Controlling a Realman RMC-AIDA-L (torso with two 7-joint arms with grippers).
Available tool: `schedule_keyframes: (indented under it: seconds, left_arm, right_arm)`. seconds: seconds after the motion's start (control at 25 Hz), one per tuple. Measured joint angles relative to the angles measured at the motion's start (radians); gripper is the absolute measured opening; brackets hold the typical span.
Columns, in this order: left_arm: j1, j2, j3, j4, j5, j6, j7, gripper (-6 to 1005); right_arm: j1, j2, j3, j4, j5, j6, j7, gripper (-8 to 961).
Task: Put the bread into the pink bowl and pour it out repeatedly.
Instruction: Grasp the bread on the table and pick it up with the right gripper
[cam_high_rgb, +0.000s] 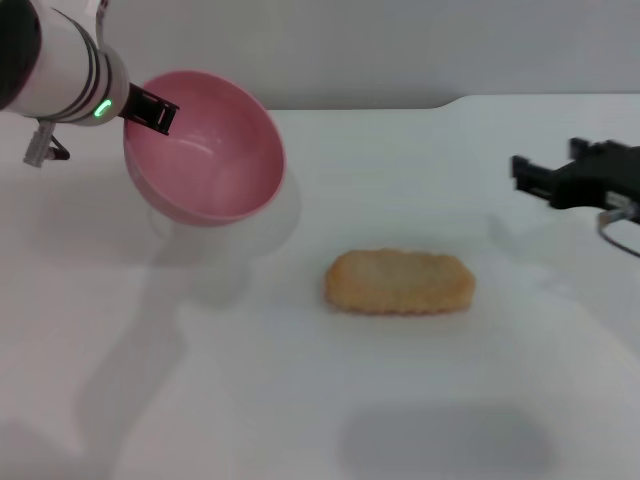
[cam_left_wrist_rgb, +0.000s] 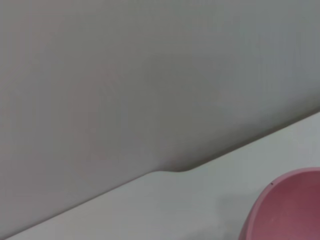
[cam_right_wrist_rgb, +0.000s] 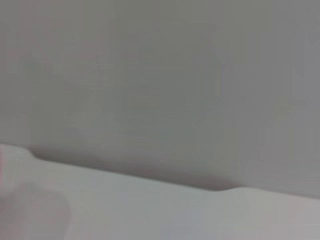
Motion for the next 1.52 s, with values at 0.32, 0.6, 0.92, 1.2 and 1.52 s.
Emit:
schedule_keyframes:
  seconds: [0.32, 0.6, 0.92, 1.2, 1.52]
  left_arm:
    - [-0.031, -0.002, 0.001, -0.07, -0.004, 0.031, 0.004, 105]
    - [-0.046, -0.002, 0.001, -0.089, -0.007, 0.05, 0.004, 105]
    - [-0.057, -0.001, -0.002, -0.102, -0.008, 0.056, 0.004, 106]
    - [-0.069, 0.0, 0.0, -0.109, -0.007, 0.058, 0.005, 107]
    - [-0.069, -0.001, 0.002, -0.109, -0.007, 0.059, 0.014, 108]
  right_arm:
    - [0.097, 0.0, -0.062, 0.105, 0.122, 0.036, 0.013, 638]
    - [0.205, 0.002, -0.102, 0.284, 0.212, 0.04, 0.014, 632]
    - [0.224, 0.001, -0.106, 0.349, 0.259, 0.041, 0.011, 626]
    - [0.233, 0.001, -0.111, 0.371, 0.266, 0.042, 0.013, 621]
    - [0.287, 0.004, -0.134, 0.469, 0.27, 0.03, 0.014, 615]
